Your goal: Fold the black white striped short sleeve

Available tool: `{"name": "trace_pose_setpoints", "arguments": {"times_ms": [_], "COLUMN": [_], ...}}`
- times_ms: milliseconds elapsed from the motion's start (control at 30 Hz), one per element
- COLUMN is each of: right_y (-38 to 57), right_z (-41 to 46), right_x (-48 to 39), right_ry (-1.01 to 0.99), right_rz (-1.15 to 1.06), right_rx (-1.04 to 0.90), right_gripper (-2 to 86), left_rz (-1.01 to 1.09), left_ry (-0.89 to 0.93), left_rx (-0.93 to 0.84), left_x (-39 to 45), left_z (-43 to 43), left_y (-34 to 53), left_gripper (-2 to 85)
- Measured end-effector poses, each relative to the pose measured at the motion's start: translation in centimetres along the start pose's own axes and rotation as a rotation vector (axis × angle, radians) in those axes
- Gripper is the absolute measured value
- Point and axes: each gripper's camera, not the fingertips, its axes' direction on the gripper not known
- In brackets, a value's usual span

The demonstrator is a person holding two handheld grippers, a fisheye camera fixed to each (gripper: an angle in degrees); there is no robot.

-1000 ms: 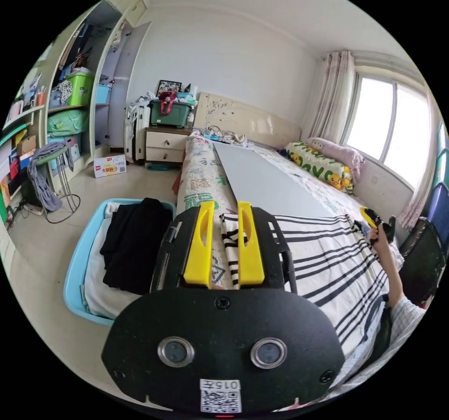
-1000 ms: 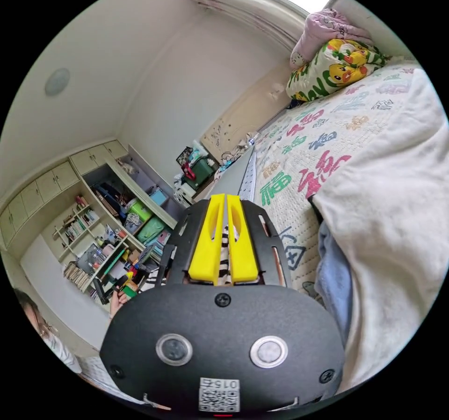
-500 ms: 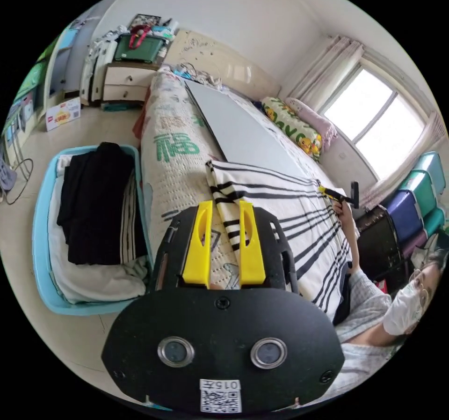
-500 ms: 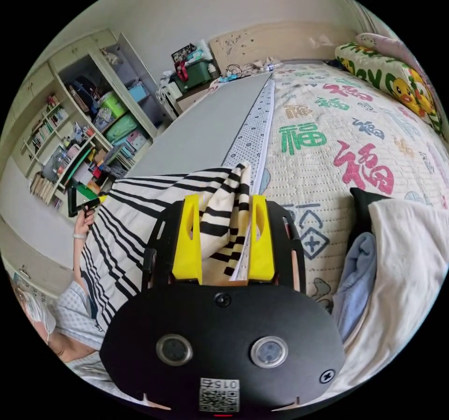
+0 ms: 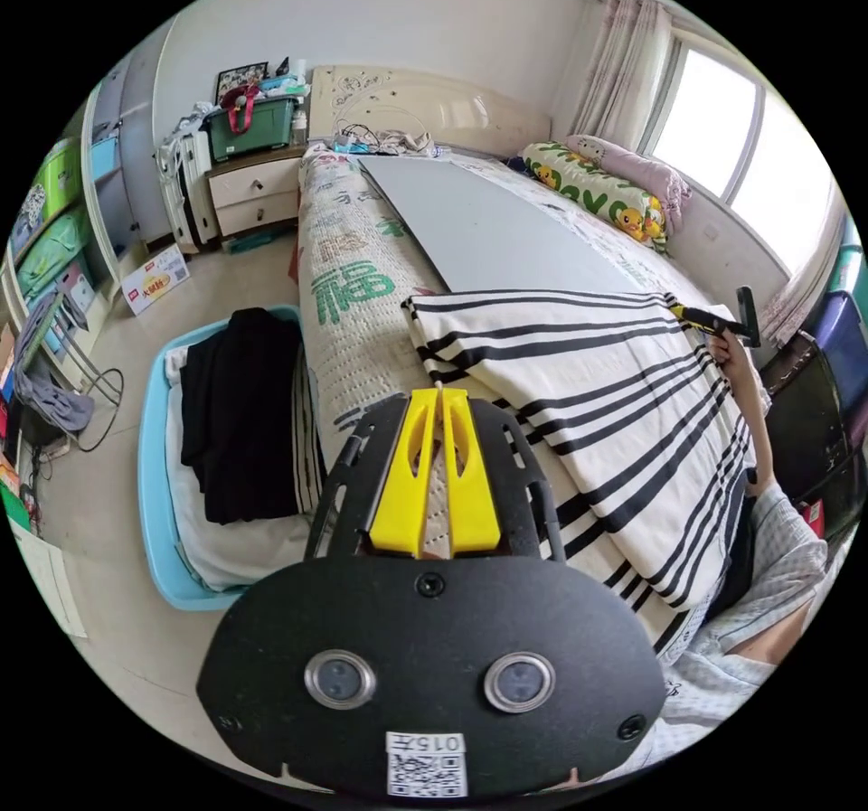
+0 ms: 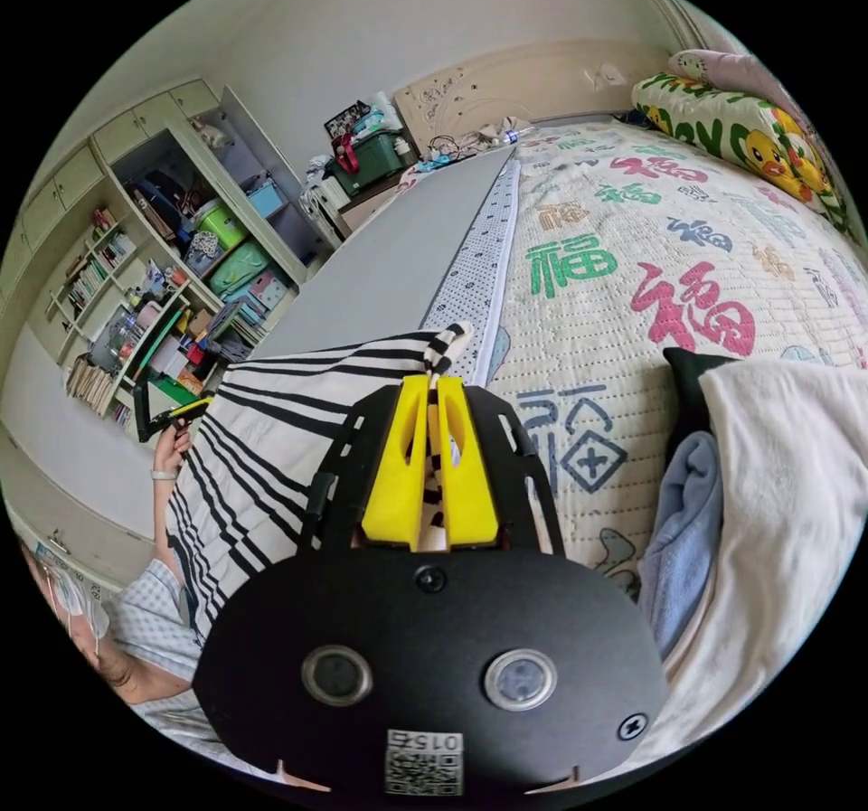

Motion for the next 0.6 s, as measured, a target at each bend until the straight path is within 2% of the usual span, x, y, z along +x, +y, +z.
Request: {"name": "trace_pose_setpoints", "arguments": {"times_ms": [167,367,600], "right_y": [-0.8,-1.3,-1.6], "right_z": [1.9,3.2,5.1], "right_x": [-1.5,-1.4,-2.9], "right_ry": [0.086,0.062,0.140], "right_rz": [-0.039,-0.038,-0.081], "right_rx": [-0.028,-0.026,-0.032], "right_gripper": [0.2,0.5,0.7], "left_rz": [0.042,0.027,0.071], "left_ry": [-0.041,-0.007,-0.062], "left_rx": [-0.046,-0.037,-0.041], "left_x": [1.3,0.3,1.0], "left_z": [0.2,-1.3,-3.2], "left_y": [-0.7,-0.5,-0.3], "left_gripper": [0.4,0.3,0.0]}}
